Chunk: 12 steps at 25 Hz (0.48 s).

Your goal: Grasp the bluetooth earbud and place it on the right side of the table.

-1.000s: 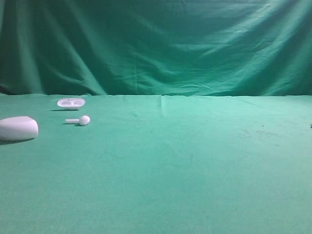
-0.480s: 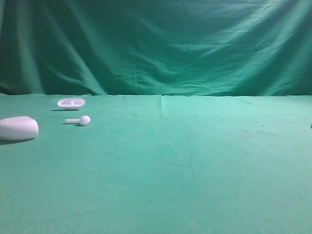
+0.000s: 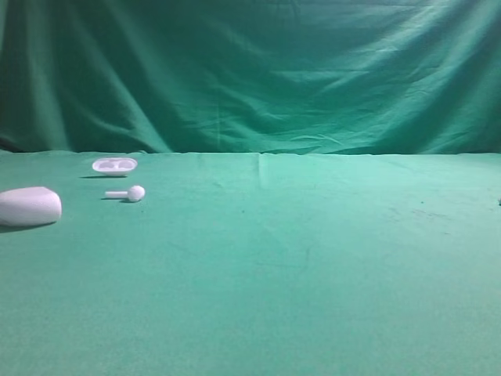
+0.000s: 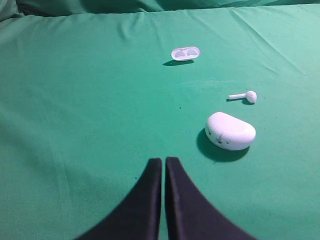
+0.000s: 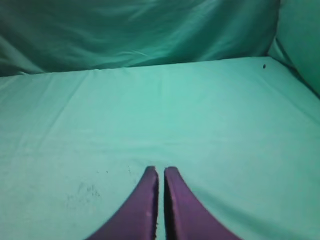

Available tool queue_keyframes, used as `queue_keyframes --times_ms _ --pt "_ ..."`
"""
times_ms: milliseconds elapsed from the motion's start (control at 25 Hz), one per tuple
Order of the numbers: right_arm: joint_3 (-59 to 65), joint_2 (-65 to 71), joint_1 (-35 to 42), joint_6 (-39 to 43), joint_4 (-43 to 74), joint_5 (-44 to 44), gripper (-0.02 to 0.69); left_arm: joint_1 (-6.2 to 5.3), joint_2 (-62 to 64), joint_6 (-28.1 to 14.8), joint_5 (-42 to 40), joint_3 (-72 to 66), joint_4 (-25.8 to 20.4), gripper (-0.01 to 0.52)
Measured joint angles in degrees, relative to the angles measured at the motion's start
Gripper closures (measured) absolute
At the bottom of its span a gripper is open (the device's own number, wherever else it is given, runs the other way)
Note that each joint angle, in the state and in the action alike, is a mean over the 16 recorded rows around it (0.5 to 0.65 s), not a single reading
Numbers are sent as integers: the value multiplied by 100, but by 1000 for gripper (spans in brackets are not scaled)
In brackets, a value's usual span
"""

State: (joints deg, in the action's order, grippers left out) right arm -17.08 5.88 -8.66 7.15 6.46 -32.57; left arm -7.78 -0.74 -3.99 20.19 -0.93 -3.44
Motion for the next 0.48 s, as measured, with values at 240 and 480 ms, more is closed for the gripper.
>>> queue_keyframes --times_ms 240,480 --pt "1012 -530 288 -4 40 362 665 0 0 0 0 0 0 514" --pt "1571 -659 392 -1 -44 664 665 0 0 0 0 0 0 514"
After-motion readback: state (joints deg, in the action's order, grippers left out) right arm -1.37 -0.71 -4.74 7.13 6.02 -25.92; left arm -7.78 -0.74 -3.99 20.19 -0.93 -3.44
